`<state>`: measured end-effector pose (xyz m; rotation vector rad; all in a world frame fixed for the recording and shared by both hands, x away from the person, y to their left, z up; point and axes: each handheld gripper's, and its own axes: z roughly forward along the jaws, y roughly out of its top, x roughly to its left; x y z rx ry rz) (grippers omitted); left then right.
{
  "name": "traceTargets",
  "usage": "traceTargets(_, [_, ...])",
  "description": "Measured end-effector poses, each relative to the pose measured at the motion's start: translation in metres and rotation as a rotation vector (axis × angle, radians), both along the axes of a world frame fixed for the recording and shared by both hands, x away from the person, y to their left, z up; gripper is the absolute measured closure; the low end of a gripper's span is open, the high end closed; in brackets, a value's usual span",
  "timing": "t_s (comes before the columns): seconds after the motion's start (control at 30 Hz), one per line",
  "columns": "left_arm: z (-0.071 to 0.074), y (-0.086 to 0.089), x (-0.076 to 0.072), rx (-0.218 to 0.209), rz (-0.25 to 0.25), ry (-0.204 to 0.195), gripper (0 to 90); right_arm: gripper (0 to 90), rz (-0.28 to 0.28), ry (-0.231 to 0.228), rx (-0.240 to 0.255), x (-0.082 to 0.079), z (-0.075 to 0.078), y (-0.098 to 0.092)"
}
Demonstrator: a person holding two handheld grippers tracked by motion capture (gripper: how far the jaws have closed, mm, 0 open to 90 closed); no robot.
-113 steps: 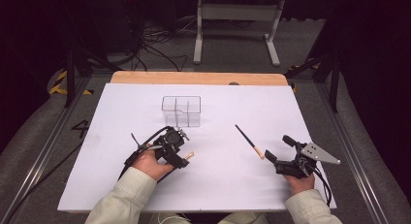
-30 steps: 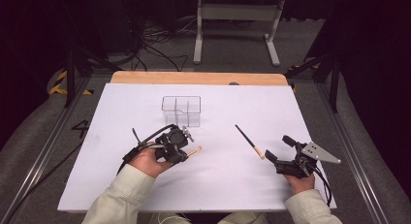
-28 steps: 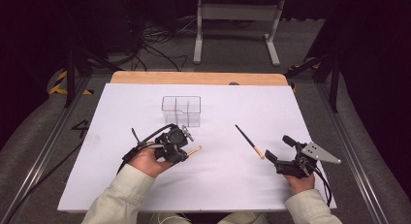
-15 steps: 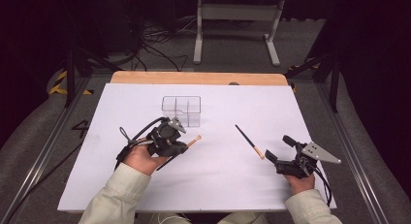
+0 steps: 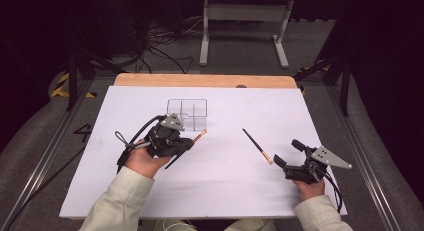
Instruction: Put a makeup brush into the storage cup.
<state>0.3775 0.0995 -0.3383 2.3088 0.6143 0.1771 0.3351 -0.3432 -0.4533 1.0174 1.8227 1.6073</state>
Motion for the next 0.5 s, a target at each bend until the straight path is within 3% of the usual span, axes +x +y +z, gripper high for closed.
traceTargets(0.3, [0.007,0.010,-0.002,-0.105,0.020,-0.070,83.0,1.8,0.002,0.000,0.001,0.000,0.000,0.000])
traceTargets(0.5, [0.011,0.017,-0.002,-0.207,0.037,-0.117,83.0,1.8,0.002,0.000,0.002,0.000,0.000,0.000])
